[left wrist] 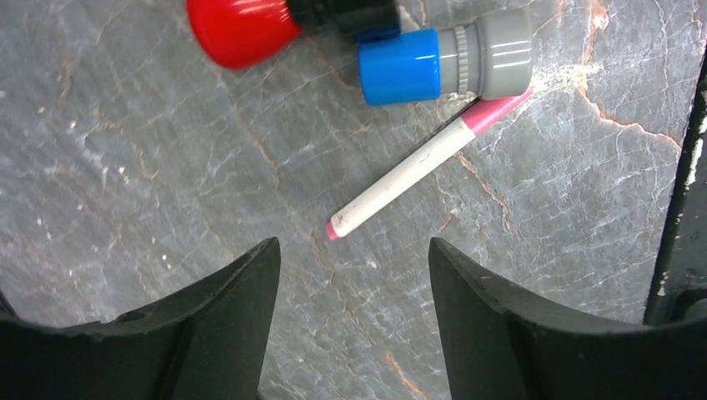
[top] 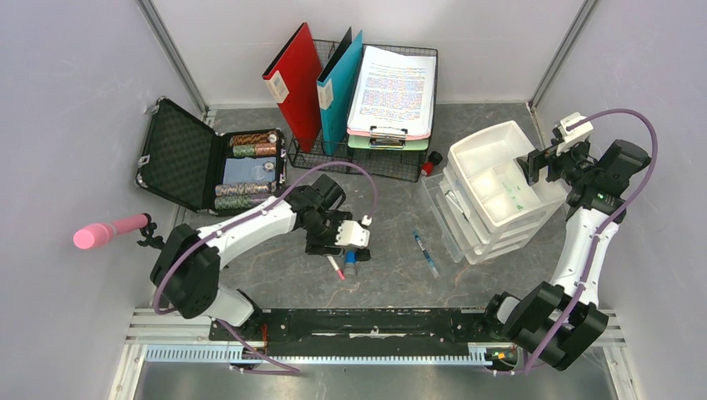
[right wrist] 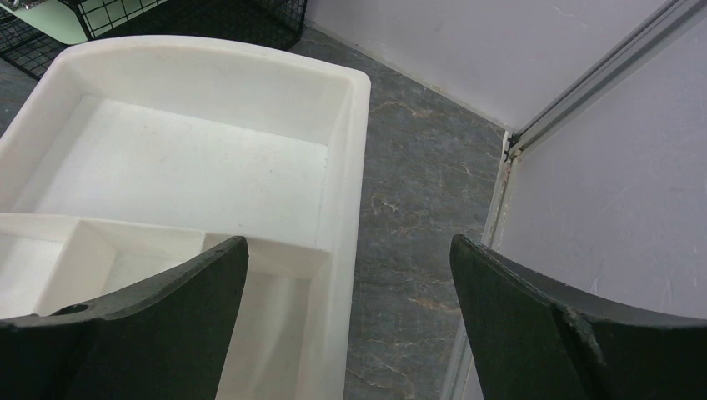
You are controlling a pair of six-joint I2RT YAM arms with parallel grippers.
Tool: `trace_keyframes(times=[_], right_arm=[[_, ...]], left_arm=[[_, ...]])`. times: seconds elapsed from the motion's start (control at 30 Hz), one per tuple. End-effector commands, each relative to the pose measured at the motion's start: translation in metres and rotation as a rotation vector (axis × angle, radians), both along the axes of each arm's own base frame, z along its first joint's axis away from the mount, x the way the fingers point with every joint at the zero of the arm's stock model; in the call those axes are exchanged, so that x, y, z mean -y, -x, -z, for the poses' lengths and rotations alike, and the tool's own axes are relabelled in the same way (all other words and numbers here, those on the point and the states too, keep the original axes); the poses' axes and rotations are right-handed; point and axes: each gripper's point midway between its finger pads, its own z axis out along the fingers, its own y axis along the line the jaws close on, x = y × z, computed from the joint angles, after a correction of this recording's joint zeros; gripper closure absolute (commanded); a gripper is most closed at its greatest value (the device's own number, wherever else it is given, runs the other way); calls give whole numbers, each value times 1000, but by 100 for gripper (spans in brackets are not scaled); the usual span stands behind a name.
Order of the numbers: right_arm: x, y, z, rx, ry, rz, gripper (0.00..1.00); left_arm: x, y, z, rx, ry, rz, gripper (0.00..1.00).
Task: Organize the desk
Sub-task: Pick up the stationery from the center of the board.
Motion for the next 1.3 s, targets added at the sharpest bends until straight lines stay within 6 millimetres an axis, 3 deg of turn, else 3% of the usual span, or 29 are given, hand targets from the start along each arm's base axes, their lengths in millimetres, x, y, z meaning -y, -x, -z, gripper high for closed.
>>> trace_keyframes(times=[0.0, 0.5, 0.67, 0.83, 1.03, 1.13, 1.27], right_arm=[[-24, 41, 116, -396, -145, -26, 2], [-24, 42, 120, -410, -149, -33, 2], [-24, 42, 120, -410, -151, -33, 2], [-24, 42, 121, -412, -153, -35, 2], [-24, 42, 121, -414, -154, -34, 2], [-24, 42, 123, -419, -158, -34, 2], [-24, 42, 123, -421, -159, -33, 2]], left_arm=[[11, 4, 17, 31, -11, 176, 30], [9, 22, 60, 138, -157, 354, 43], [1, 29, 69, 170, -215, 413, 56], [-19, 37, 71, 181, -281, 441, 69], [-28, 63, 56, 175, -257, 464, 79], [-14, 77, 37, 168, -179, 462, 96], [11, 89, 4, 103, -69, 421, 98]])
